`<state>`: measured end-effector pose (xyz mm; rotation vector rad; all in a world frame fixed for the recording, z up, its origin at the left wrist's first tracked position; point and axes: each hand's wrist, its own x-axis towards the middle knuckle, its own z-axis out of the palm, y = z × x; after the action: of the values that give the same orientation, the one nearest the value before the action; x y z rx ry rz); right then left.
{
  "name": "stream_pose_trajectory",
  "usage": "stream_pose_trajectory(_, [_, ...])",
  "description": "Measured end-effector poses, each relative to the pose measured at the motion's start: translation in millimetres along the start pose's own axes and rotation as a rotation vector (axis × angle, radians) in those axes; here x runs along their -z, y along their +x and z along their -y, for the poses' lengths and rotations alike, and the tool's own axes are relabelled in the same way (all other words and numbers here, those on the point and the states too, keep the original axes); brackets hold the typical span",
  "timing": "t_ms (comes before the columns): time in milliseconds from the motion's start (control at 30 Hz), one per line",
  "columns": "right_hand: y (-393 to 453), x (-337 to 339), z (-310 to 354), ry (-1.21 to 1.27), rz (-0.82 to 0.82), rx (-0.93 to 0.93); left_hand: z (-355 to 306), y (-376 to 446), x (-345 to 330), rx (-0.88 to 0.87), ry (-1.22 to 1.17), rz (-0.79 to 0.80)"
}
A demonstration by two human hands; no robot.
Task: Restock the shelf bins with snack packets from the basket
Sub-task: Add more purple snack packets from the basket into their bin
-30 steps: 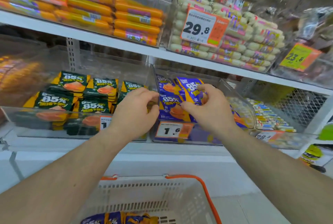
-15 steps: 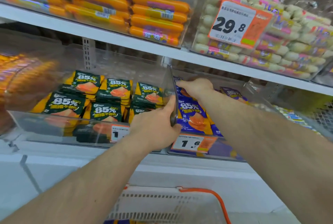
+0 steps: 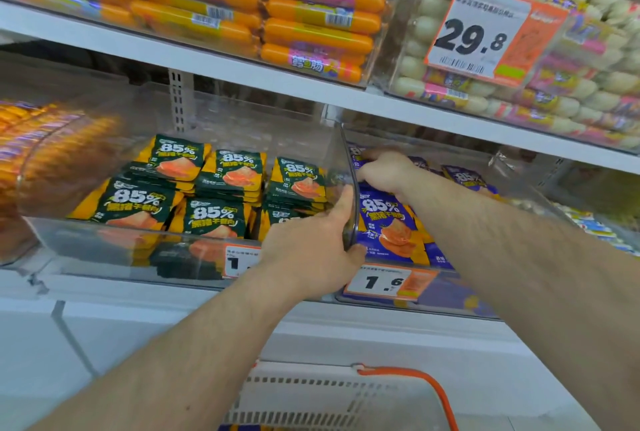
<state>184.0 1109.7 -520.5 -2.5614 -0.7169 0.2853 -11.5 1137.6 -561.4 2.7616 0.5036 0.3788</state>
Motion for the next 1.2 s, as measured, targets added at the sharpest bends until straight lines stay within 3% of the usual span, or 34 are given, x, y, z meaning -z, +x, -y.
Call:
stream_pose_trajectory(167, [-0.1,1.1,-4.1,-0.112,-0.022,0.117,-0.2,0.3,-0.4,-0.010,-0.019,0.047])
stream_pose_trajectory(300, [-18.3,5.4,-10.8,-0.062,-0.164,0.117,-1.5,-0.3,-0.7,0.034,-0.149,0.004])
stream_pose_trajectory(367, [-32.8,4.8,-21.5,0.024,-0.362,0.164,-3.1,-4.6,-1.8,-0.016,-0.239,-0.200])
stream_pose_trajectory(433, [-56.7,0.5,-34.3,0.107,-0.635,0.333,-8.7,-11.2,-2.9,-0.168,-0.181,-0.435])
stream_pose_trajectory(500, [-90.8,-12.5,-47.0,0.224,-0.866,0.520,-17.9,-21.9,-6.5,-0.320,-0.165,-0.527])
stream_pose_trajectory(567, [-125.8,-33.4,-62.4,0.344,-0.983,0.589,-27.9,-38.1,-15.5,-0.417,-0.213,-0.476])
stream_pose_trajectory(700, [-164.1,-82.4,-99.8,0.441,-0.997,0.506,-28.9,-67.7,-51.2,-0.459,-0.150,-0.184])
stream_pose_trajectory(800, [-180.9,-132.8,-125.5,0.489,-0.865,0.324,-22.2,-80.9,-69.3,-0.377,-0.033,0.189])
stream_pose_trajectory(967, [-205.8,-210.4,-183.9,0.390,-0.221,-0.177,-5.7,-97.8,-96.4,-0.306,0.235,0.730])
stream_pose_trajectory(1100, [-225.9,-264.0,-223.7,0.406,0.102,-0.599,4.5,-103.6,-111.6,-0.260,0.278,0.918])
stream_pose_trajectory(1200, [-235.1,-301.6,-240.7,0.321,0.343,-0.626,11.7,-101.3,-121.9,-0.237,0.264,0.941])
